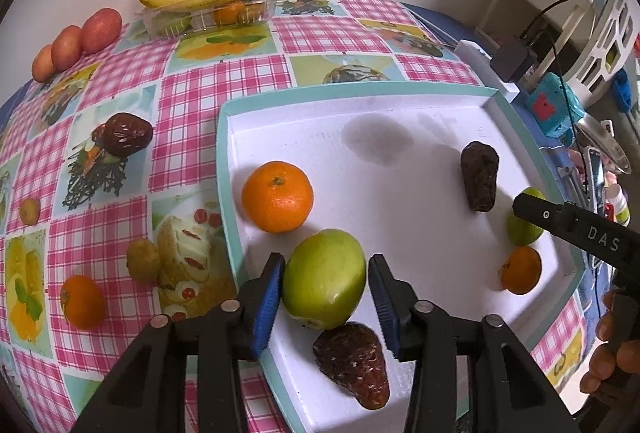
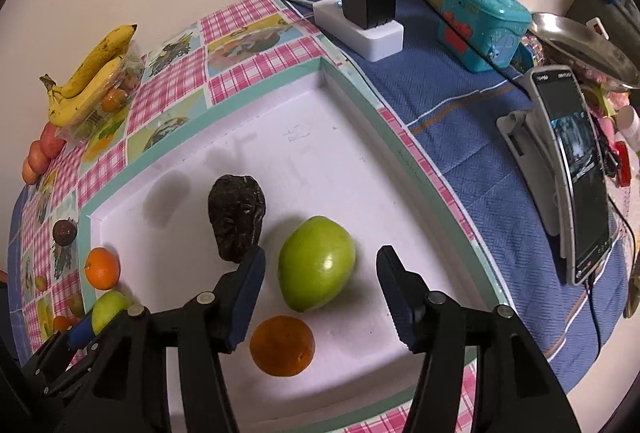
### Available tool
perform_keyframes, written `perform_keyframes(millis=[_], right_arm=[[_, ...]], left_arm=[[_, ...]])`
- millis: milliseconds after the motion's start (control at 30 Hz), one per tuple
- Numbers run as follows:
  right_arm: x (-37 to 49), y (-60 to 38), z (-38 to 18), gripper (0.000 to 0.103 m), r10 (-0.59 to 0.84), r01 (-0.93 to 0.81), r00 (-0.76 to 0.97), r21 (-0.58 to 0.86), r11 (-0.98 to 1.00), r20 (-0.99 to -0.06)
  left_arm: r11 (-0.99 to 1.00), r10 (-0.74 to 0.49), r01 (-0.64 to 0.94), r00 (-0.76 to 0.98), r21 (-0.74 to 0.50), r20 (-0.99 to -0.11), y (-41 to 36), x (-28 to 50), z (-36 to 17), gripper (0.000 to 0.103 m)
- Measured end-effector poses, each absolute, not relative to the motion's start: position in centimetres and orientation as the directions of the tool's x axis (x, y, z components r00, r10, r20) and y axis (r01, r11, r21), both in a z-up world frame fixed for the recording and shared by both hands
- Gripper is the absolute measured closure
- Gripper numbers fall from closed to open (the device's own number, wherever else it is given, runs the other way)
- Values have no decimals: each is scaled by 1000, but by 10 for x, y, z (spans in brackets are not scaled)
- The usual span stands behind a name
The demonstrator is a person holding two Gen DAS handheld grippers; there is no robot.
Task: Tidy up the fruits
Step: 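Carry both green apples into the white tray and open both tools, then withdraw both open tools from the tray toward the small brown kiwis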
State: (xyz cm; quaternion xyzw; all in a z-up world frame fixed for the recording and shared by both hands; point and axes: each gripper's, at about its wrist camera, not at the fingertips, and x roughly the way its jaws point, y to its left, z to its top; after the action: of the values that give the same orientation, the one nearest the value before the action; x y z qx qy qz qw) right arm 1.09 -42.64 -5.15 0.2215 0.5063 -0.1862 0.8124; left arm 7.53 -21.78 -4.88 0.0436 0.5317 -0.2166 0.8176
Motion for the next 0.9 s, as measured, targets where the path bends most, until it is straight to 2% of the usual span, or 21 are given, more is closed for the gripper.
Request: perform_keyframes(millis=[100, 500, 833, 900], right_arm=[[11, -421, -43, 44, -94, 511, 424, 152, 846, -901], [3, -409, -19, 43, -141, 494, 420, 96, 864, -896], [6, -393, -19, 43, -123, 480, 411, 99, 872, -903], [10, -385, -19, 43, -113, 468, 413, 104, 877, -904]], left_arm=[[898, -322, 406, 343, -169, -883, -216, 75, -43, 46], [896, -351, 395, 353, -201, -867, -199, 72, -13, 36], [949, -293, 224, 384, -219, -876, -136, 90, -2, 34], [959, -273, 183, 398, -216, -876, -120, 93, -1, 27]])
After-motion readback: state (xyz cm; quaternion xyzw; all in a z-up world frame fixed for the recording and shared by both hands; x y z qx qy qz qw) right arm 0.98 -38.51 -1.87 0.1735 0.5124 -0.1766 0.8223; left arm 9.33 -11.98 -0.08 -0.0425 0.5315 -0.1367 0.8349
